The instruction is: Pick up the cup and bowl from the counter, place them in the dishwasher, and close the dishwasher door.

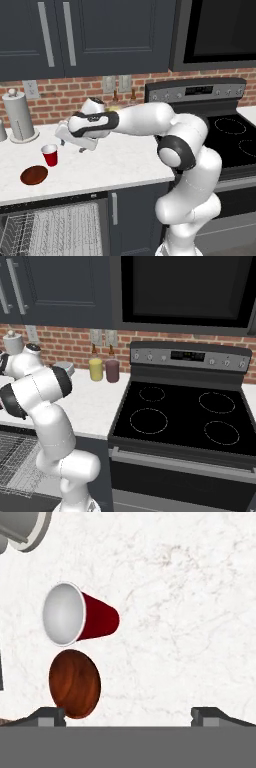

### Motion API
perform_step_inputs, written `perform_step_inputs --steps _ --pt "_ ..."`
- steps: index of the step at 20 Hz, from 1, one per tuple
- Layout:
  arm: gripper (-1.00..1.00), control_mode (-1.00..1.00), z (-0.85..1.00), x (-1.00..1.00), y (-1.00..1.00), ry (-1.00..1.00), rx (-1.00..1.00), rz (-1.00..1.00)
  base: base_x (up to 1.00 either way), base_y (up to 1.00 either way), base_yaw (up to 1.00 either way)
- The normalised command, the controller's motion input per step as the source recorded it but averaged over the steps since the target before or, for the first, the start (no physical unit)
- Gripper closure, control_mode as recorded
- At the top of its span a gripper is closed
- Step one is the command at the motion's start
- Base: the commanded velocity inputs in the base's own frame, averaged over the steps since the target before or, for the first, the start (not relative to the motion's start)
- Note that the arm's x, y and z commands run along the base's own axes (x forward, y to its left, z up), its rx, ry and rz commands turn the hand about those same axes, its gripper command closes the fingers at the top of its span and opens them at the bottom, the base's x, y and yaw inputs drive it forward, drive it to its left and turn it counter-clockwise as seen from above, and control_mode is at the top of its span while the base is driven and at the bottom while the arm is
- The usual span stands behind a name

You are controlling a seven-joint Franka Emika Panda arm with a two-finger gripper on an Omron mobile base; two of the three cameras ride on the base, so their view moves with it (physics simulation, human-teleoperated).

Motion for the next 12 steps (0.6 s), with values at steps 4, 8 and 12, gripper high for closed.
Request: perform_step_inputs --steps 4,8,12 --pt "-1.00 -1.00 -0.09 0.48 0.00 0.06 -0.05 0.00 0.00 0.00 0.00" --pt "-1.00 -1.00 0.00 0.29 0.02 0.04 0.00 0.00 0.00 0.00 0.00" --pt "-1.00 -1.00 -0.01 0.04 0.18 0.01 0.00 0.00 0.00 0.00 0.00"
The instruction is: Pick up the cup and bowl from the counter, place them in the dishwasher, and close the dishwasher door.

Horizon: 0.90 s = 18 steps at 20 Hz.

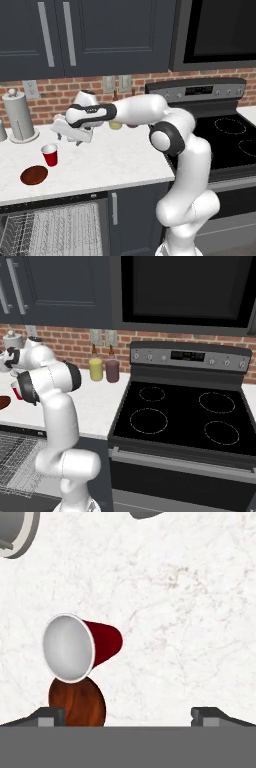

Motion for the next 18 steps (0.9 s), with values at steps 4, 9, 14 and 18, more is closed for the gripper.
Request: perform_step_inputs --steps 4,9,14,18 --pt "-1.00 -1.00 -0.21 0.01 0.24 0.00 -0.01 0.00 0.00 0.00 0.00" --pt "-1.00 -1.00 -0.27 0.14 0.20 0.00 -0.03 0.00 0.00 0.00 0.00" --pt "-1.00 -1.00 -0.25 0.16 0.32 0.00 -0.04 0.00 0.00 0.00 0.00" --pt "-1.00 -1.00 -0.21 0.12 0.31 0.00 -0.01 0.00 0.00 0.00 0.00"
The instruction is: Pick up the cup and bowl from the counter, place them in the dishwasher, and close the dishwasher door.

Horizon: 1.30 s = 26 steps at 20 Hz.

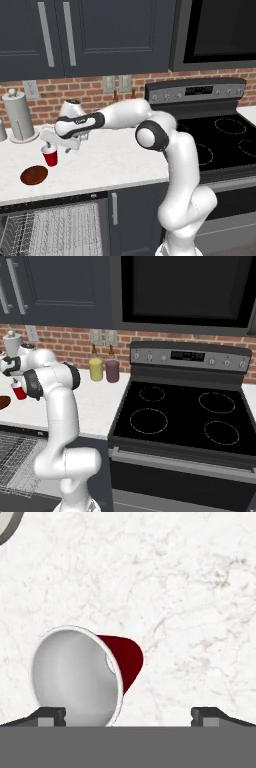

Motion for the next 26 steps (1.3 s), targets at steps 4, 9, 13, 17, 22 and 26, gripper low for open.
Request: perform_step_inputs --steps 4,9,13,17,22,26 --pt "-1.00 -1.00 -0.25 0.14 0.11 0.00 0.00 0.00 0.00 0.00 0.00" --pt "-1.00 -1.00 -0.26 0.14 0.00 0.00 0.00 0.00 0.00 0.00 0.00" --pt "-1.00 -1.00 -0.21 0.06 0.00 0.00 0.00 0.00 0.00 0.00 0.00" --pt "-1.00 -1.00 -0.15 0.09 0.03 0.00 0.00 0.00 0.00 0.00 0.00" --pt "-1.00 -1.00 -0.12 0.21 0.15 0.00 0.00 0.00 0.00 0.00 0.00" --pt "-1.00 -1.00 -0.11 0.27 0.23 0.00 0.00 0.00 0.00 0.00 0.00"
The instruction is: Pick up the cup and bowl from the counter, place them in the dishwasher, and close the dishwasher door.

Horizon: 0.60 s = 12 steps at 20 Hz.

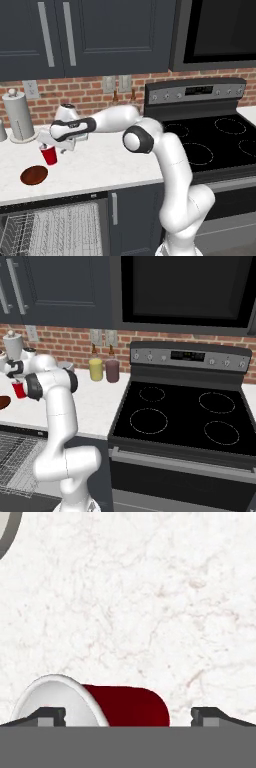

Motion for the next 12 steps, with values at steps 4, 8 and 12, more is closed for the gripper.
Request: perform_step_inputs --steps 4,8,12 --pt "-1.00 -1.00 -0.03 0.09 0.18 0.00 0.00 0.00 0.00 0.00 0.00" --pt "-1.00 -1.00 -0.01 0.00 0.11 0.00 0.00 0.00 0.00 0.00 0.00" --pt "1.00 -1.00 -0.06 0.00 0.15 0.00 0.00 0.00 0.00 0.00 0.00"
